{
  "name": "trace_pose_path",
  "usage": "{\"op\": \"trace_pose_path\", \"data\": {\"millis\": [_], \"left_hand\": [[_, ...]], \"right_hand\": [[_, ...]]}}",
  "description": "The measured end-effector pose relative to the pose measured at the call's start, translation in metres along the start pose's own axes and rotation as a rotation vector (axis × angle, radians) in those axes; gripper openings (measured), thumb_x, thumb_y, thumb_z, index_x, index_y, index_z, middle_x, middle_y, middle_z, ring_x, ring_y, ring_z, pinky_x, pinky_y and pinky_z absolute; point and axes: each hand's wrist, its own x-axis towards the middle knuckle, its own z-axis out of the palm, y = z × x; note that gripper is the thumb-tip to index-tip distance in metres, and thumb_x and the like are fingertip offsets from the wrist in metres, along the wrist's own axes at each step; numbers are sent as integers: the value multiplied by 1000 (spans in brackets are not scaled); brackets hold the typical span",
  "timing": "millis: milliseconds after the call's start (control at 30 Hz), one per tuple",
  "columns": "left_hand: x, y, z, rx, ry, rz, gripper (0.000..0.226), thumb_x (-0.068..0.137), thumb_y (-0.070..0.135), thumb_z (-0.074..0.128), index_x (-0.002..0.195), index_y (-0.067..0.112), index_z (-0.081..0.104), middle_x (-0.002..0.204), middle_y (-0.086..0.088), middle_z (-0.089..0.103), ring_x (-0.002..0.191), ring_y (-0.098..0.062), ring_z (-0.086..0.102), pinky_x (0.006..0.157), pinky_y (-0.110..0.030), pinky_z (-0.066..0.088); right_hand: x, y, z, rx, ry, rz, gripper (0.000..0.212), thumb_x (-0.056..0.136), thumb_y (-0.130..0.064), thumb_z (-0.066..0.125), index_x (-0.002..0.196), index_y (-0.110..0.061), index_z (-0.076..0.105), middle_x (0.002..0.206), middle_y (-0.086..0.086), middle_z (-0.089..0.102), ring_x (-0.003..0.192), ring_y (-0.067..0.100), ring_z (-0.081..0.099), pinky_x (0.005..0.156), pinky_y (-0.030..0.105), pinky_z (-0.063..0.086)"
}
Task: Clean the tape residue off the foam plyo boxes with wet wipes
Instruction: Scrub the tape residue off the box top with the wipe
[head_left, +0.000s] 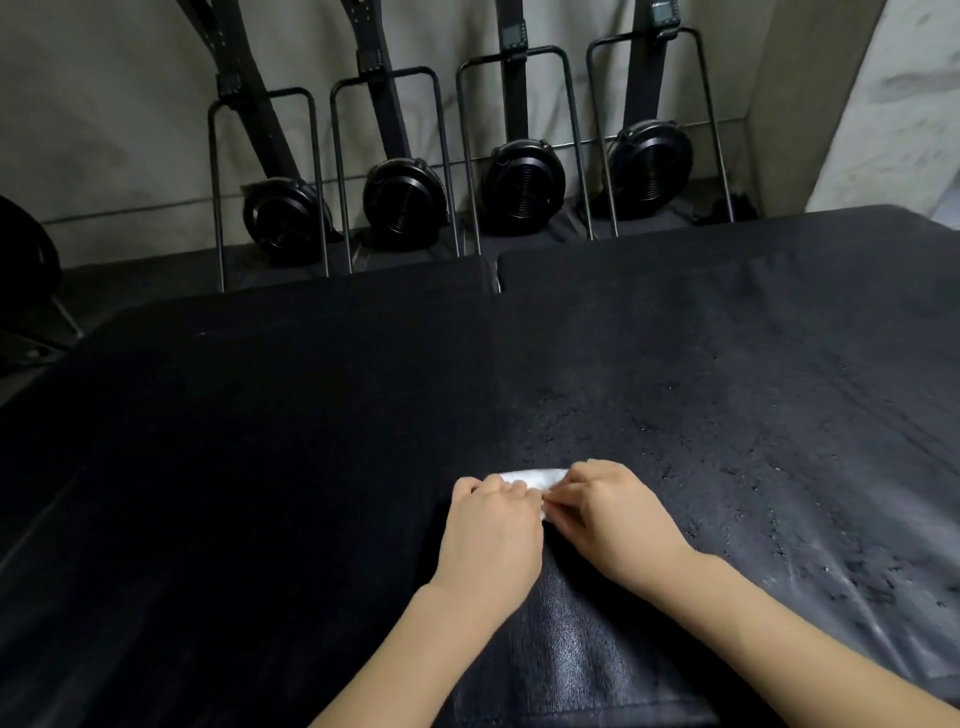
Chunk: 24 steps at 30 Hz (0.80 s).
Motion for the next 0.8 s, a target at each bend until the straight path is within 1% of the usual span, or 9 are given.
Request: {"op": "trace_pose_path", "data": {"millis": [167, 233, 300, 367, 433, 500, 600, 700, 800], "left_hand": [[13, -9, -1, -8, -52, -3, 12, 79, 27, 66, 68, 29, 62, 61, 12, 55, 61, -12, 50, 63, -29, 39], [31, -15, -2, 27, -94, -21, 11, 87, 27, 62, 76, 29, 63, 65, 11, 54, 65, -13, 46, 66, -30, 32], [51, -23, 2, 70, -116, -43, 14, 98, 27, 51, 92, 27, 63, 72, 9, 48, 73, -14, 39, 71, -31, 26], [74, -33, 3, 73, -143, -62, 20, 102, 26, 43, 101, 25, 63, 76, 8, 46, 78, -15, 40, 72, -32, 25], [97, -44, 7, 73, -154, -66, 23, 102, 26, 42, 106, 26, 65, 83, 6, 57, 85, -17, 49, 72, -32, 25], [120, -56, 8, 57, -186, -70, 22, 101, 26, 44, 101, 30, 66, 85, 5, 61, 89, -20, 53, 72, -32, 26], [162, -71, 9, 8, -245, -141, 16, 94, 27, 55, 80, 29, 61, 65, 5, 45, 74, -21, 47, 70, -33, 29], [198, -83, 9, -9, -243, -195, 11, 87, 20, 61, 85, 24, 71, 66, 5, 44, 71, -23, 49, 67, -31, 31], [210, -97, 19, -62, -213, -188, 15, 91, 22, 61, 80, 23, 71, 62, 4, 41, 69, -22, 49, 62, -30, 29]], "right_hand": [[8, 10, -1, 12, -26, -7, 20, 91, -39, 64, 83, -27, 78, 74, -10, 59, 68, 15, 56, 69, 26, 46], [27, 17, 1, -19, -41, 7, 20, 90, -38, 68, 76, -26, 76, 68, -9, 54, 64, 16, 51, 65, 25, 38], [50, 25, 4, -47, -60, 25, 21, 90, -36, 71, 72, -26, 74, 67, -7, 52, 64, 17, 50, 62, 26, 34], [73, 34, 5, -35, -112, 81, 22, 93, -37, 70, 76, -25, 76, 73, -6, 54, 71, 17, 53, 61, 29, 37], [95, 43, 7, -7, -155, 139, 20, 94, -40, 68, 84, -26, 78, 80, -6, 57, 78, 15, 55, 64, 34, 47], [118, 53, 8, 5, -180, 183, 17, 92, -39, 69, 86, -26, 80, 83, -4, 59, 80, 16, 58, 68, 36, 51], [159, 64, 9, 9, -266, 276, 12, 82, -33, 75, 82, -23, 79, 82, -2, 66, 77, 19, 63, 68, 36, 54], [195, 69, 9, -31, -311, 312, 8, 79, -30, 77, 81, -23, 80, 75, 4, 69, 72, 24, 65, 59, 31, 50], [219, 77, 11, -45, -326, 335, 8, 78, -31, 78, 79, -23, 79, 72, 3, 68, 74, 25, 65, 61, 29, 49]]}}
